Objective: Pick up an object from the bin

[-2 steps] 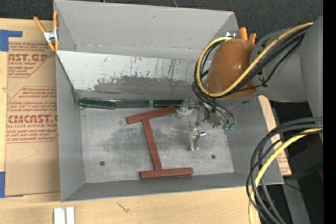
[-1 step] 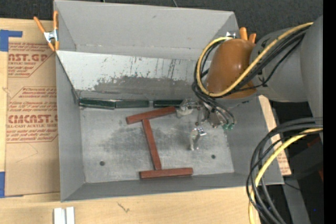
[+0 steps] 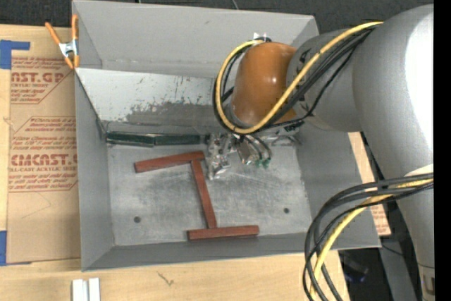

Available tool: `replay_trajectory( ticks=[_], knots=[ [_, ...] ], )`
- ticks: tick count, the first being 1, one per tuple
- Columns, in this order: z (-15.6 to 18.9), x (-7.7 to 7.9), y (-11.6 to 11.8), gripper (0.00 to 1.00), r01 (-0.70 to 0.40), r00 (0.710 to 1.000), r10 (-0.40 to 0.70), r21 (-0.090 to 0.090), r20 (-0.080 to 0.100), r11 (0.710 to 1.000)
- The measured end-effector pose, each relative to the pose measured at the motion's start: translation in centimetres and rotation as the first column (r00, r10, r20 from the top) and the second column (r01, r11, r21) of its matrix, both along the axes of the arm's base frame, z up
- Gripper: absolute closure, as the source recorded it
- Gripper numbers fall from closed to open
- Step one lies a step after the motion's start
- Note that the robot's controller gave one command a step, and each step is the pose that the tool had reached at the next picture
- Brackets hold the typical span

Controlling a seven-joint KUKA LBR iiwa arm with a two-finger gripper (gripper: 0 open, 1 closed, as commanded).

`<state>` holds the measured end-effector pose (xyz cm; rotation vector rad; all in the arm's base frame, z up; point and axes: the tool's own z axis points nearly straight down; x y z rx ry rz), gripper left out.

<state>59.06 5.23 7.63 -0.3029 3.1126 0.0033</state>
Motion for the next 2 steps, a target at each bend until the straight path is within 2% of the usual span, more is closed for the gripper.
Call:
replay_trajectory(
  ticks=[1,2],
  knots=[
    [-0.28,-0.31,-0.08,0.0,-0.001,1.0,0.001,-0.002,-0.011,1.0],
    [-0.27,-0.31,-0.08,0.0,-0.001,1.0,0.001,-0.002,-0.011,1.0]
  ],
)
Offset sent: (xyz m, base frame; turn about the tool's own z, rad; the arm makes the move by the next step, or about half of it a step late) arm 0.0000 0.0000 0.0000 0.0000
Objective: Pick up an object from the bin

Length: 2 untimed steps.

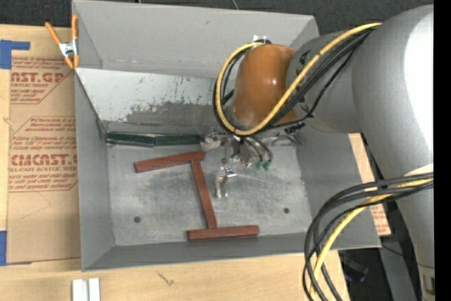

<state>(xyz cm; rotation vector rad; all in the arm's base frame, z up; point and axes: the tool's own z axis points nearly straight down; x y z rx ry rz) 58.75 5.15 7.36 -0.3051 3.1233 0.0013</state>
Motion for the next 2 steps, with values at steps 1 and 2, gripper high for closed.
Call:
replay_trajectory(
  ticks=[1,2],
  knots=[
    [0.23,-0.42,6.38,1.0,0.235,0.972,-0.235,0.005,0.007,0.972],
    [0.23,-0.42,6.38,1.0,0.235,0.972,-0.235,0.005,0.007,0.972]
  ],
)
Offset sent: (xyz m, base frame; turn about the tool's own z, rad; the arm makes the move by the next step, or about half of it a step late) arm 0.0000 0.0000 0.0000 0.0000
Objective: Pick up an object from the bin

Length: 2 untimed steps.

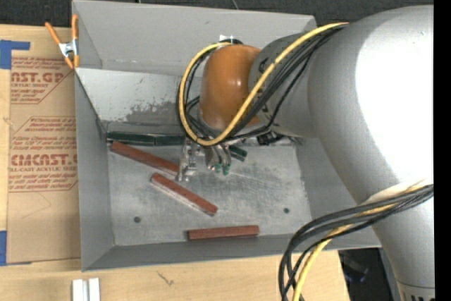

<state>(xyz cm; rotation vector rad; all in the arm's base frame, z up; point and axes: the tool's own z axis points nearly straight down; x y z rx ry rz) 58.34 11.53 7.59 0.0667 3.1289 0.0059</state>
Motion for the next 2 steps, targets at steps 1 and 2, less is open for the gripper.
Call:
replay_trajectory(
  ticks=[1,2],
  knots=[
    [2.6,-0.4,0.0,1.0,-0.087,0.996,0.087,-0.004,-0.014,0.996],
    [8.4,-0.5,0.4,1.0,-0.153,0.988,0.153,-0.004,-0.015,0.988]
  ],
)
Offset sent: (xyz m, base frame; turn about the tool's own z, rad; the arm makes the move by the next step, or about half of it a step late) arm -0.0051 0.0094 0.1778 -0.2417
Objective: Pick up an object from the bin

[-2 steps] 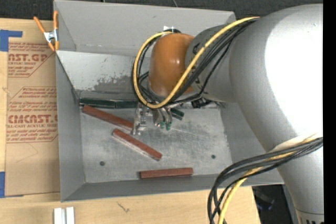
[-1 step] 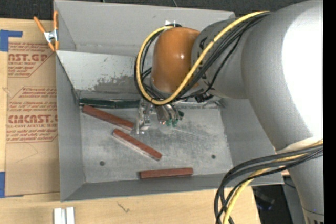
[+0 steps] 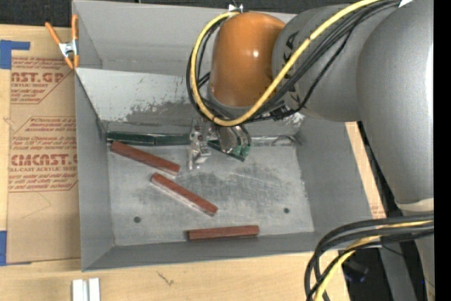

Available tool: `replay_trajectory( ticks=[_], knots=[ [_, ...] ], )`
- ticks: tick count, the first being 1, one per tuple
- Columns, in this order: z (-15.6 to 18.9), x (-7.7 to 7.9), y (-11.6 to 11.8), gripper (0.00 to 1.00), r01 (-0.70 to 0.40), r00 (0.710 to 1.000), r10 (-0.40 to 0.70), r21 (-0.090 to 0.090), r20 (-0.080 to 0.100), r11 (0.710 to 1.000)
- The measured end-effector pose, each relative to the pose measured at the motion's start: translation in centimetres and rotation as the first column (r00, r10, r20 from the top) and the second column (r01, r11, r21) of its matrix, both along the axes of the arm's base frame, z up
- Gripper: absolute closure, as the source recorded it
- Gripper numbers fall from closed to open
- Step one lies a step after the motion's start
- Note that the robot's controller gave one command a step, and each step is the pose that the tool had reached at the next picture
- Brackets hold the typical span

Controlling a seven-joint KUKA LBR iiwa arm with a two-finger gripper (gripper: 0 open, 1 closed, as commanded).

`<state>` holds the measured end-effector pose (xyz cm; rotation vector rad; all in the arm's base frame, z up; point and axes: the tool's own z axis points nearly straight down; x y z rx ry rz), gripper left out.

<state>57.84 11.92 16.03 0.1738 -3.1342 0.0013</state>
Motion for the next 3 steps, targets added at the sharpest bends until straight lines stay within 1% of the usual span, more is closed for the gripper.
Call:
replay_trajectory(
  ticks=[1,2,3],
  knots=[
    [1.5,0.0,0.1,1.0,-0.013,1.0,0.013,0.0,0.002,1.0],
    [-7.2,-2.9,1.7,0.0,0.199,0.98,-0.199,0.003,0.002,0.98],
    [-7.1,-2.7,1.7,1.0,0.199,0.98,-0.199,0.004,0.01,0.98]
  ],
)
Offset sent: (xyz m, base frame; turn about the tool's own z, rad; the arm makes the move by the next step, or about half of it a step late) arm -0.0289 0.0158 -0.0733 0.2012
